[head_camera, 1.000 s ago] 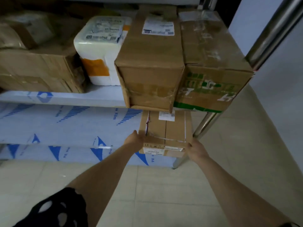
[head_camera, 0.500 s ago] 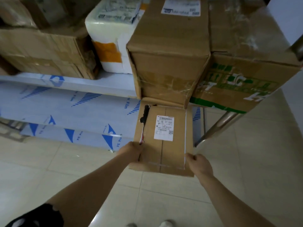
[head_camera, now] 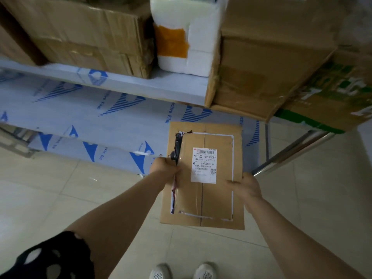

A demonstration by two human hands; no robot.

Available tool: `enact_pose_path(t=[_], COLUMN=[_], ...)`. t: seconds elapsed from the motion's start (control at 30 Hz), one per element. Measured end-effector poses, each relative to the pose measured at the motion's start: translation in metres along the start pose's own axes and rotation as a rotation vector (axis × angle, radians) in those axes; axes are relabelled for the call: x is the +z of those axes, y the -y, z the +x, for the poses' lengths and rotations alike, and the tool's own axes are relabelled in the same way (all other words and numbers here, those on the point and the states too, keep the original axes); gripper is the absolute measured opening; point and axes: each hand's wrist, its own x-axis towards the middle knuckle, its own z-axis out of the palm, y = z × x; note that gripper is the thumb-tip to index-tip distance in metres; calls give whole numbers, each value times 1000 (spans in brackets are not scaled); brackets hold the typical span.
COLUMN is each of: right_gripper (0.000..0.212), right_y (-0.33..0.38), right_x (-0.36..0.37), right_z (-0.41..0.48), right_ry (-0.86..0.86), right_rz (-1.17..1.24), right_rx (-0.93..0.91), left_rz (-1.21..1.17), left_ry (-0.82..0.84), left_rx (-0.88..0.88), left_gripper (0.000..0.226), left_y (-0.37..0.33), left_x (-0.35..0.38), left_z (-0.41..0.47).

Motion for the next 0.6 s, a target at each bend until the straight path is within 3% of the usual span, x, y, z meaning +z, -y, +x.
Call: enact_pose_path(t=[0.27, 0.37, 0.47, 0.53, 0.6], right_gripper=[33, 44, 37, 39, 39], right_y=[72, 106, 143, 166, 191], right_x=[45, 67, 94, 115, 138], right_z=[-91, -125, -163, -188, -213], right_ry=[240, 291, 380, 431, 468], right_rz=[-275, -330, -372, -395, -426], right_rx=[-157, -223, -321, -387, -444], left_rz=[34, -14, -79, -112, -139], left_ry=[-83, -183, -313, -400, -454], left_rx=[-127, -185, -240, -262, -270], left_gripper=[23, 30, 13, 26, 26], left_y=[52, 79, 107, 126, 144], left_x=[-114, -159, -207, -240, -274], left_z=[-55, -82, -114, -134, -156])
